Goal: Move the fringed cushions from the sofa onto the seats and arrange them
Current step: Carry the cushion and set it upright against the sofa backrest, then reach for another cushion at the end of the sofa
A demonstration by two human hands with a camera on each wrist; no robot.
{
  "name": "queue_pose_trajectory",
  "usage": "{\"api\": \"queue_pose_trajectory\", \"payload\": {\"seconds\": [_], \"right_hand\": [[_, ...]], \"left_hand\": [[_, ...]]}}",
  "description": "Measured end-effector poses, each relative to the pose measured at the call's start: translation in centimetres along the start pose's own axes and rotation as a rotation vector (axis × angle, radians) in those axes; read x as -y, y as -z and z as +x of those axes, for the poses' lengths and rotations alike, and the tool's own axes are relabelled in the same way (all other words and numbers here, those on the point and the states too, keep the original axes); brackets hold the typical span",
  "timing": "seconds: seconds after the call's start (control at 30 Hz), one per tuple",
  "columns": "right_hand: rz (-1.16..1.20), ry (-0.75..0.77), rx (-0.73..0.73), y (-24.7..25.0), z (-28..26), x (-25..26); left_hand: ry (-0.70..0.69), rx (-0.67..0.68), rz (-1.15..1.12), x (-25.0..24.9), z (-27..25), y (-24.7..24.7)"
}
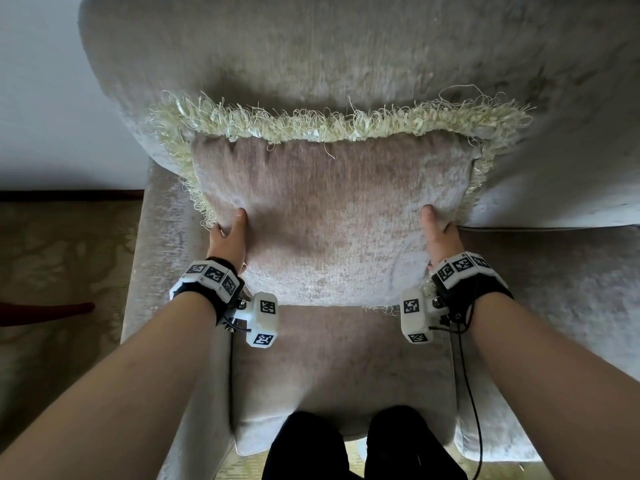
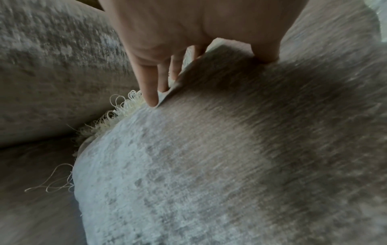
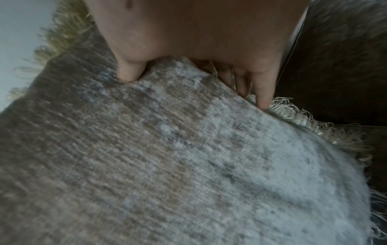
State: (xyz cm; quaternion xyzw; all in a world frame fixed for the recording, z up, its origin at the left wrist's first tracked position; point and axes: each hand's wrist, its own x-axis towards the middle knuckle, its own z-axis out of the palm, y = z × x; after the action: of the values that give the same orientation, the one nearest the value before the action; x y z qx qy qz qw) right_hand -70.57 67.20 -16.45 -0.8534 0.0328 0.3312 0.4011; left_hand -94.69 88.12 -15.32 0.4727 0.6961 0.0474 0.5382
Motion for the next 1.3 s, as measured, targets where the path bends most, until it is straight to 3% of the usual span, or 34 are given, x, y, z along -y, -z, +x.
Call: {"api": "queue_pose_trajectory", "payload": {"seconds": [0.23,0.33,0.47,0.7,0.83,0.97,1.3], "right_hand": [[-0.045,0.039,0.073,2.5,-3.1,0.4],[-0.06,0.117,0.084,4.3,-4.7,2.0],[-0.208,0.289,0.079,7.0,-7.5,4.3],[-0.386,0.475,0.113,13.3,-12.4,7.7],[-0.451,0.558,0.057,18.4,-15.5,9.5],[-0.498,0.587,0.078,20.3,-17.3,11.0],[-0.425,0.673,-0.165,29.5,-27.2,9.2]], "left_hand": [[-0.125,0.053,0.138,-0.3,-2.9,1.1],[-0.234,0.051,0.299,-2.0,-5.5,1.3],[-0.415,0.022,0.597,-4.9,-10.6,1.3],[-0.68,-0.044,0.833,-9.3,-20.8,0.8],[-0.78,-0.126,0.876,-11.4,-27.2,1.1],[-0.774,-0.13,0.853,-13.0,-30.0,1.5],[-1.045,-0.109,0.915,-15.2,-42.9,2.1]]}}
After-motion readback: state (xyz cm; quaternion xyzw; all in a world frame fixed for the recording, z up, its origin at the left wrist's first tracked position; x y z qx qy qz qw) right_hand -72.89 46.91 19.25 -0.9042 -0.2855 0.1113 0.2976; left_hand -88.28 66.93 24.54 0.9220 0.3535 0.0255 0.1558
